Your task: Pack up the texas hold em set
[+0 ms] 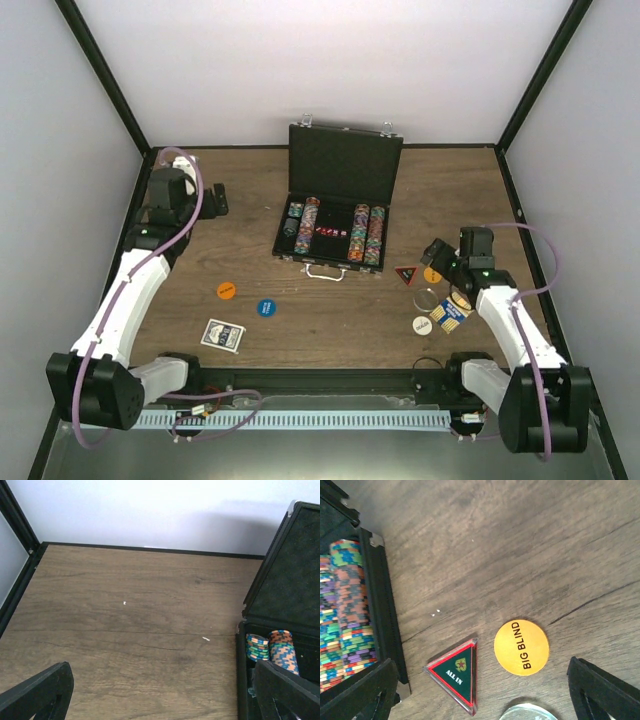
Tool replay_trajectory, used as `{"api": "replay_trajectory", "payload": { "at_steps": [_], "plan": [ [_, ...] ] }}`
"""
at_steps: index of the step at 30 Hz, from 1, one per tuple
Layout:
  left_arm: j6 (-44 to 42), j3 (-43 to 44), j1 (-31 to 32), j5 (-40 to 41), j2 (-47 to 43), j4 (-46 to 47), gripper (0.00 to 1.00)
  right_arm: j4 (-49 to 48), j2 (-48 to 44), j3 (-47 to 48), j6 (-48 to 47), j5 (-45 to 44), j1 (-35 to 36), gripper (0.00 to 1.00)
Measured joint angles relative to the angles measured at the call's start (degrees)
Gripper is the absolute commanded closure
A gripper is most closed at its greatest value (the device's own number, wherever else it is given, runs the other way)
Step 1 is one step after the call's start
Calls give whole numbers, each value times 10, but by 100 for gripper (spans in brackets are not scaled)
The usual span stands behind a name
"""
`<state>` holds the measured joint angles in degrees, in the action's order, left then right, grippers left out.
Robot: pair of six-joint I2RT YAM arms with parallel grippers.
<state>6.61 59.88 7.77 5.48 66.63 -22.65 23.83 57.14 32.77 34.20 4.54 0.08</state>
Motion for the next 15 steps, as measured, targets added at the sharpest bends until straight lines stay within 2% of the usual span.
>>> {"api": "replay_trajectory", "payload": {
  "at_steps": [8, 15],
  "plan": [
    [1, 0, 0, -18, -5, 3, 0, -37, 92, -9, 2, 3, 0, 15],
    [2, 0, 11, -10, -19, 3, 0, -20, 151, 2, -12, -31, 0, 20]
  ]
}}
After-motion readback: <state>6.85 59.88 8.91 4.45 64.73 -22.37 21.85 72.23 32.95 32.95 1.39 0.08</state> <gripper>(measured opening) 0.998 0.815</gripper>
